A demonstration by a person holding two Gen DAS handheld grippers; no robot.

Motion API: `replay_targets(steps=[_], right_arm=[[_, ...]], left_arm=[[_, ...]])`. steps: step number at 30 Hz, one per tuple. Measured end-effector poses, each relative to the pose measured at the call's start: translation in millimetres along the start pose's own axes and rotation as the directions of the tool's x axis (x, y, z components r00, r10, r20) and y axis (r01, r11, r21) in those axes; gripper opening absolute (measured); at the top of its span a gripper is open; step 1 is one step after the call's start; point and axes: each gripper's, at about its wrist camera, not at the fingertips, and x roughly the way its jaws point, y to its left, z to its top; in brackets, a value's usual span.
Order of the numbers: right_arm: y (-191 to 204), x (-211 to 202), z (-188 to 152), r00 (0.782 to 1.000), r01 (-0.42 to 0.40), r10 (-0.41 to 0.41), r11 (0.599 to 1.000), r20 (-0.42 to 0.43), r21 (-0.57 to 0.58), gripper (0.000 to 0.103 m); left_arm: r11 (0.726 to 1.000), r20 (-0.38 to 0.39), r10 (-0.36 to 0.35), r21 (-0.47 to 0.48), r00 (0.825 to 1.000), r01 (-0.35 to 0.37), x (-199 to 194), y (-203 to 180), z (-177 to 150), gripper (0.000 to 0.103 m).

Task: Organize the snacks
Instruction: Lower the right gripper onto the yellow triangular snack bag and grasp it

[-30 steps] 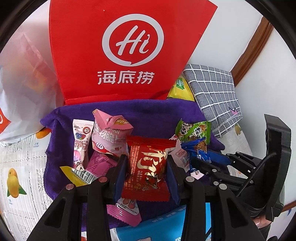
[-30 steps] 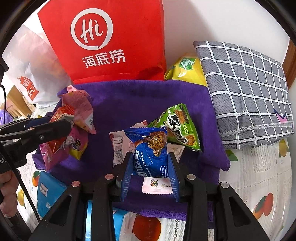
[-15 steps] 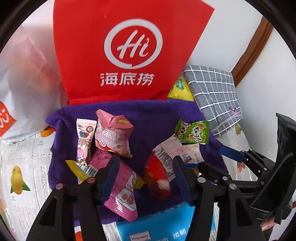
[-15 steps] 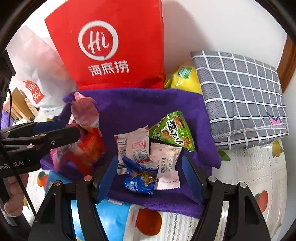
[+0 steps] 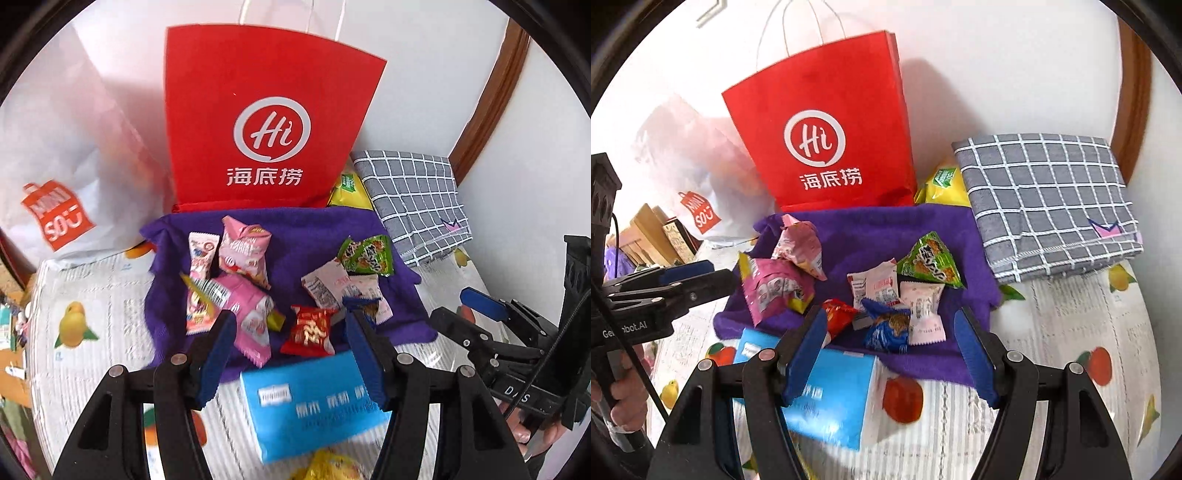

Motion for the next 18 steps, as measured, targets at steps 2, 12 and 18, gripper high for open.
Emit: replay_targets(steps=[2, 12, 18], right_arm=[[0, -5, -6, 1.0, 0.004, -0.004, 1.0, 0.004, -0.007, 0.071], [17, -34, -52, 0.996, -0.092, 0.091, 0.996, -0.016, -0.022, 0.071], [43, -41, -82, 0.987, -0.153, 0.149, 0.986, -0.06, -0.059, 0.071]], left_arm=[[1.0, 0.003, 0.003, -0.009, 1.0, -0.003, -8, 1, -7, 0.06], [0.998, 0.026, 0.026, -0.05, 0.999, -0.024, -50, 12, -54, 0.062], [0.997, 0.05, 0.042, -0.074, 0.998, -0.038, -76, 24, -82, 0.063]])
